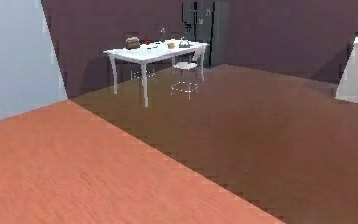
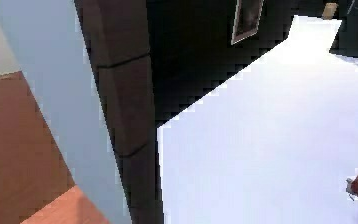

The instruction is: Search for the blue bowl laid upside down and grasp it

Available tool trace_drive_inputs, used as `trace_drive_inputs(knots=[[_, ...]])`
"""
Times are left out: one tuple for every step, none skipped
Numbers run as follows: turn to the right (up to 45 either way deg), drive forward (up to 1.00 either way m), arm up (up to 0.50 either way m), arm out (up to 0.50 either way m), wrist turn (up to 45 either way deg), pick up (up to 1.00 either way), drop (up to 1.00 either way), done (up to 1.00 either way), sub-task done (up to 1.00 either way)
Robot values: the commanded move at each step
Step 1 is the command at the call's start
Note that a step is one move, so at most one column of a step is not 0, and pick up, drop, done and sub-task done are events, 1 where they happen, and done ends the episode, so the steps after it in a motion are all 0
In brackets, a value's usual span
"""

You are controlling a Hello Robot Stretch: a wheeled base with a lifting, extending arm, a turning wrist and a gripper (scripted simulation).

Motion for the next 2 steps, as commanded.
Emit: trace_drive_inputs(knots=[[30.0,0.00,0.00,0.00,0.0,0.00,0.00,0.00,0.00],[0.0,1.00,0.00,0.00,0.0,0.00,0.00,0.00,0.00]])
